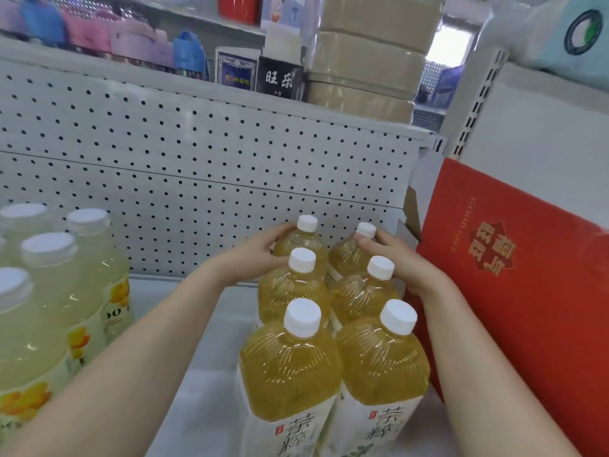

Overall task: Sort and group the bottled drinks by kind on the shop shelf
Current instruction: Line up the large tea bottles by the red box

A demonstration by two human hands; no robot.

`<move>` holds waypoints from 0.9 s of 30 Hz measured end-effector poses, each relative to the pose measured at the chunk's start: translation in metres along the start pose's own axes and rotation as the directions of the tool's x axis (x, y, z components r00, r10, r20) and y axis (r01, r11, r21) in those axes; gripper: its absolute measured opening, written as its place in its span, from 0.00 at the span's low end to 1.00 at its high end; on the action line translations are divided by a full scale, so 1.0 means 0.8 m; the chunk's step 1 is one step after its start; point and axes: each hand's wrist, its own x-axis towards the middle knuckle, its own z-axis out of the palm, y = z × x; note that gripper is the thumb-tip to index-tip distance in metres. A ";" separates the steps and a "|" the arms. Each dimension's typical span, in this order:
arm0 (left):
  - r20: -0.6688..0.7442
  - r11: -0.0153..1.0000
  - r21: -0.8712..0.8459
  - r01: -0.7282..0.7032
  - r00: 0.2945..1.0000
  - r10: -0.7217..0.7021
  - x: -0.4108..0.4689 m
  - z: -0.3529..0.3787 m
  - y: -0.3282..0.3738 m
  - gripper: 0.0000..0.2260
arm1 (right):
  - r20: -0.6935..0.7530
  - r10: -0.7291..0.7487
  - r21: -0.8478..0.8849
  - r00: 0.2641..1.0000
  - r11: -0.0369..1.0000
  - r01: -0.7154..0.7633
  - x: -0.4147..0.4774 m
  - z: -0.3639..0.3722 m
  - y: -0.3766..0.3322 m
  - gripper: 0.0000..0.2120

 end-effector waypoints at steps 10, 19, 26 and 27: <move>-0.157 0.966 -0.234 0.105 0.977 -0.145 -0.063 0.019 0.000 0.25 | 0.162 -0.054 -0.086 0.985 0.994 0.069 -0.017 0.000 -0.014 0.20; -0.249 0.936 -0.353 -0.003 0.964 -0.090 -0.054 0.054 0.000 0.24 | -0.005 0.090 0.139 0.996 0.986 -0.088 -0.057 0.000 -0.008 0.22; -0.440 0.873 -0.478 -0.098 0.887 -0.141 -0.162 0.082 -0.023 0.38 | -0.424 -0.020 0.354 0.905 0.916 0.186 -0.189 0.066 0.041 0.25; -0.496 0.860 -0.483 -0.166 0.861 -0.112 -0.181 0.096 -0.022 0.38 | -0.453 -0.074 0.331 0.888 0.911 0.245 -0.209 0.078 0.043 0.23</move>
